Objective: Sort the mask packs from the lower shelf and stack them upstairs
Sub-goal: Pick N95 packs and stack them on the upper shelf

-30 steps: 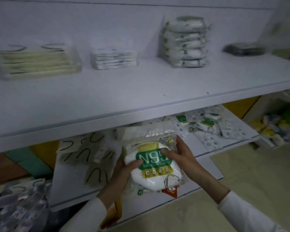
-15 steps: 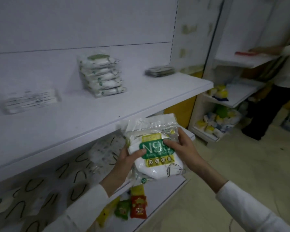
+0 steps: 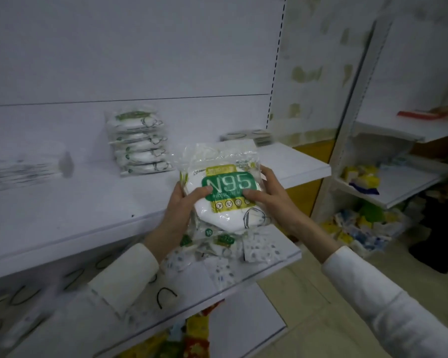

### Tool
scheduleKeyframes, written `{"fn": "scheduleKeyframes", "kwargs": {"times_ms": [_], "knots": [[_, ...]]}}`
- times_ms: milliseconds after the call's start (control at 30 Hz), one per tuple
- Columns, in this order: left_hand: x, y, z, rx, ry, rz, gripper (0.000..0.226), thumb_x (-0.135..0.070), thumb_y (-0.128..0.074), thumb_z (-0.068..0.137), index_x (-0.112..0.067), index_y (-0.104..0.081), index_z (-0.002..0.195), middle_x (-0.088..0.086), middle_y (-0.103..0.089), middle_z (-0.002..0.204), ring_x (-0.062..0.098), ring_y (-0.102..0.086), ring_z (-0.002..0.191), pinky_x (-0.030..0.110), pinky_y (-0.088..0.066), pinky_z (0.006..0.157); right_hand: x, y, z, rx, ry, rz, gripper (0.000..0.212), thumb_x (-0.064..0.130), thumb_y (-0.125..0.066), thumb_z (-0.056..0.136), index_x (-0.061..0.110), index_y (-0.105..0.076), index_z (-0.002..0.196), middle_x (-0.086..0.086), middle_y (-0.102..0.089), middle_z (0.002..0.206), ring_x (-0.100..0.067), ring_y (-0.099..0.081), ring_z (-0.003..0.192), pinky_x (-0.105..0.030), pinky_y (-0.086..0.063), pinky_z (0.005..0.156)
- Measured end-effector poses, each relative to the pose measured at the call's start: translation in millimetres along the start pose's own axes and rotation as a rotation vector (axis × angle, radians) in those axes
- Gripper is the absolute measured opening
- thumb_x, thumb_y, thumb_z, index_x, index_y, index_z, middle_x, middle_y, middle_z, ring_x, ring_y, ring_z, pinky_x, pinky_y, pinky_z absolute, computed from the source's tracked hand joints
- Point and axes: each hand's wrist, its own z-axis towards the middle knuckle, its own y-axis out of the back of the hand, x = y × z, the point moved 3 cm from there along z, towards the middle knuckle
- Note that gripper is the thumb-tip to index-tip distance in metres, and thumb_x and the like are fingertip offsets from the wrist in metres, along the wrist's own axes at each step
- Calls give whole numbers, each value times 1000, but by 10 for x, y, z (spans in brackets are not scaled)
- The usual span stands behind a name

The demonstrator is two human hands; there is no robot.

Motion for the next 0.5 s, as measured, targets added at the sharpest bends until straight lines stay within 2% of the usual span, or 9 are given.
{"fn": "scheduleKeyframes", "kwargs": {"times_ms": [100,200,300,400,433,500], "knots": [[-53,-41,286,-35,-6,-7,69,-11,-75,65,-6,-48,129,18,-65,116,32,-67,98,37,-59,70,-23,56,364,9,6,-6,74,24,-75,72,20,-36,135,-8,-62,121,-25,-65,104,-38,-54,88],[-128,-41,654,-59,0,2,43,-7,-67,81,-5,-52,122,15,-68,106,21,-71,81,29,-58,60,-29,106,773,-12,6,-12,51,13,-70,83,20,-44,125,-5,-65,112,-18,-67,95,-30,-57,80],[-183,11,1082,-85,23,47,29,-13,-62,87,-5,-58,114,9,-73,95,17,-71,78,26,-58,62,-98,177,1272,-29,-19,-45,36,17,-71,83,26,-51,111,-4,-66,110,-19,-68,94,-36,-56,85],[-217,84,1468,-165,62,118,19,-22,-64,86,-8,-65,99,4,-74,79,17,-70,73,24,-56,63,-148,211,1759,-48,-52,-88,46,25,-74,80,19,-50,119,-2,-65,112,-18,-67,98,-37,-53,91],[-219,122,1594,-203,79,142,17,-26,-66,84,-10,-66,91,1,-72,71,16,-67,66,23,-53,59,-170,204,1914,-53,-72,-96,48,26,-74,80,17,-49,121,-1,-63,113,-16,-66,99,-35,-53,91],[-233,213,1777,-293,101,166,22,-35,-69,79,-14,-61,77,-2,-60,54,11,-53,47,17,-38,45,-227,172,2200,-45,-109,-102,53,32,-76,77,16,-48,118,0,-61,112,-15,-64,98,-32,-52,89]]}}
